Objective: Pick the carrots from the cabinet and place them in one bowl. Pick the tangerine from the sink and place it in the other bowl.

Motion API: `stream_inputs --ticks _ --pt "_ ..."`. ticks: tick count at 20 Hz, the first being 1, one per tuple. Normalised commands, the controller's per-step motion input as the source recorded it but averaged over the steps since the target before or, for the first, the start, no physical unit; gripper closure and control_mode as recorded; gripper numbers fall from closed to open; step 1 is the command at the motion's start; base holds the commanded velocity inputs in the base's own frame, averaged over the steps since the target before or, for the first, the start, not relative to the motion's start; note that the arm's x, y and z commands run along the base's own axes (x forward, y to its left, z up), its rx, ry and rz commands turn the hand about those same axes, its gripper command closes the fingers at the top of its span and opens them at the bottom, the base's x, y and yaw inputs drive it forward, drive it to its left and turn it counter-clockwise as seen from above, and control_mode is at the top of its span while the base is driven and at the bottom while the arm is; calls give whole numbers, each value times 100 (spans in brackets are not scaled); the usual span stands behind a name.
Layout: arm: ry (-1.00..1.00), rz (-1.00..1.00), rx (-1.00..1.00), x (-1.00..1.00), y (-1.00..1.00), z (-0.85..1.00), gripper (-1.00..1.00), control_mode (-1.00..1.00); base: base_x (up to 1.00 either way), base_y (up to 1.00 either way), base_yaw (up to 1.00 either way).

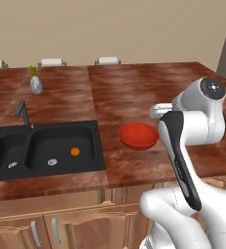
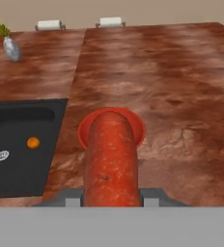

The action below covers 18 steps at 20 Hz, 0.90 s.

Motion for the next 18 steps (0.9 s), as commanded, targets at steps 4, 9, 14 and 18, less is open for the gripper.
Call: stream_inputs --ticks 4,9,14,18 --pt "32 -8 7 32 0 0 100 -100 0 0 0" --pt "28 -9 6 25 0 -3 100 -100 0 0 0" --pt "1 -9 0 17 2 -19 100 -100 0 0 0" --pt "-4 -7 0 27 2 -21 100 -100 0 0 0"
